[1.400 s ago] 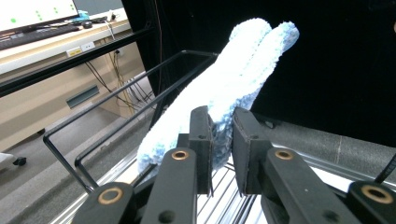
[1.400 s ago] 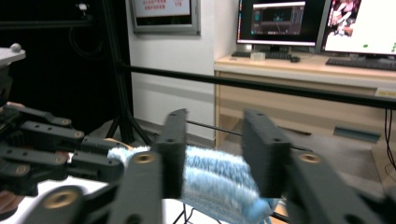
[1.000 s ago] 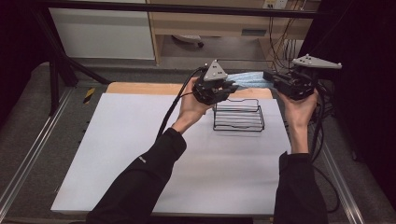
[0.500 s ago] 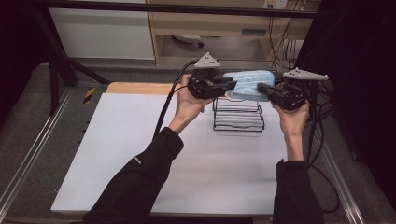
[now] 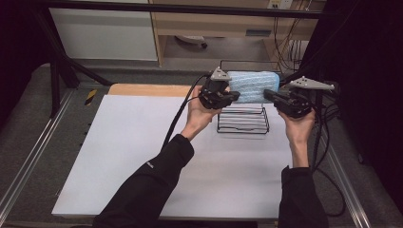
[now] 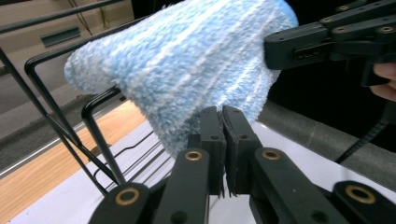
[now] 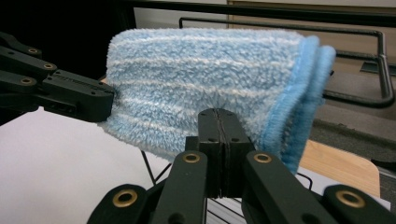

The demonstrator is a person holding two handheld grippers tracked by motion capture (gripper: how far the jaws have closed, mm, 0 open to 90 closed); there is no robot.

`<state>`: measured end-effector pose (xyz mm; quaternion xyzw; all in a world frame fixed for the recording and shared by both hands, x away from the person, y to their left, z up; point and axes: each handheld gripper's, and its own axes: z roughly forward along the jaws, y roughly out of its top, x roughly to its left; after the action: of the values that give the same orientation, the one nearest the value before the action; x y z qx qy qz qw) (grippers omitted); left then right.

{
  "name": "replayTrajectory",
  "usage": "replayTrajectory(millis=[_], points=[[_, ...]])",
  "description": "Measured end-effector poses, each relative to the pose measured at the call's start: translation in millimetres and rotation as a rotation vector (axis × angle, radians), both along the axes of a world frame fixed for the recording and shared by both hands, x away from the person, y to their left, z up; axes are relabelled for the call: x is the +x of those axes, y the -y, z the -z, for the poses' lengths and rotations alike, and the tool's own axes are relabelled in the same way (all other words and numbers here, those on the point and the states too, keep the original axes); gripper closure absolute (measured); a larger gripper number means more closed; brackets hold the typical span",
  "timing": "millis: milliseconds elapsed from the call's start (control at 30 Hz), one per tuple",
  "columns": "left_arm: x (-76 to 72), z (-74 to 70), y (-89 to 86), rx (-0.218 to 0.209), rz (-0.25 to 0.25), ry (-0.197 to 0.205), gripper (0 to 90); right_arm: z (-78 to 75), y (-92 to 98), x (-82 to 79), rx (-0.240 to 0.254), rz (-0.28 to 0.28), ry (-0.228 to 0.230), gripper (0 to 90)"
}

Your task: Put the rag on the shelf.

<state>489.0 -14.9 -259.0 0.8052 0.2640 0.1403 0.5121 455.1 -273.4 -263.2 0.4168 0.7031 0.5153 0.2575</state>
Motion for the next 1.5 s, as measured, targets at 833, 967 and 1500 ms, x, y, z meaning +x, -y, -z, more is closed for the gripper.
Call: replayTrajectory(millis=[833, 967, 1500], points=[[-3.0, -1.2, -7.9, -0.032, -0.015, 0.018, 81.9, 1.4, 1.5, -6.1, 0.008, 0.008, 0.047, 80.2], [-8.9, -8.3, -14.9, -0.045, -0.010, 0.016, 74.2, -7.4, -1.3, -10.2, 0.014, -0.004, 0.050, 72.9], [-26.9, -14.6, -60.5, -0.028, -0.028, 0.004, 41.8, -29.8, -13.3, -28.2, 0.003, -0.053, 0.056, 47.4]])
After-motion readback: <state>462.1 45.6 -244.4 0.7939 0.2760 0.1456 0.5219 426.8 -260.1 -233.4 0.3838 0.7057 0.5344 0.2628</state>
